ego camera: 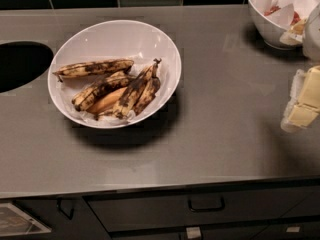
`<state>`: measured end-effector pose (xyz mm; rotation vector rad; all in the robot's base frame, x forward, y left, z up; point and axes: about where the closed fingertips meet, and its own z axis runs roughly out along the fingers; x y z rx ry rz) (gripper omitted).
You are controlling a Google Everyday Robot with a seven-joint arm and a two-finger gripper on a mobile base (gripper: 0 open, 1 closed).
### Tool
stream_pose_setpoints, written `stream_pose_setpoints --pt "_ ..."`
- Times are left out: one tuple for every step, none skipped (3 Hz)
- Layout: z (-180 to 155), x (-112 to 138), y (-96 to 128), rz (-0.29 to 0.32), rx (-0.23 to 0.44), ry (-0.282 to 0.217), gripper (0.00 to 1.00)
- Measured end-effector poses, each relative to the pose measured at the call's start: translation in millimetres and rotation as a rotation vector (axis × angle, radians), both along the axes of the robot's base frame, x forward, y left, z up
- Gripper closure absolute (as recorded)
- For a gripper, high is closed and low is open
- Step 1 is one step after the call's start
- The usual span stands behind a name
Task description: Pick banana from white bowl
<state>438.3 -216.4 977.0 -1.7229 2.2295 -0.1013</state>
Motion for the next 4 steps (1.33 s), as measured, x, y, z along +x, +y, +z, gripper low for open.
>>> stream_pose_setpoints --pt "0 0 0 0.001 0.0 -0.001 0.0" --pt "8 5 25 0.059 -0.002 -0.029 0.0" --pt "18 4 88 0.224 -0.024 -0.059 0.0" --pt "27 -4 159 0.416 -0.023 -0.074 0.0"
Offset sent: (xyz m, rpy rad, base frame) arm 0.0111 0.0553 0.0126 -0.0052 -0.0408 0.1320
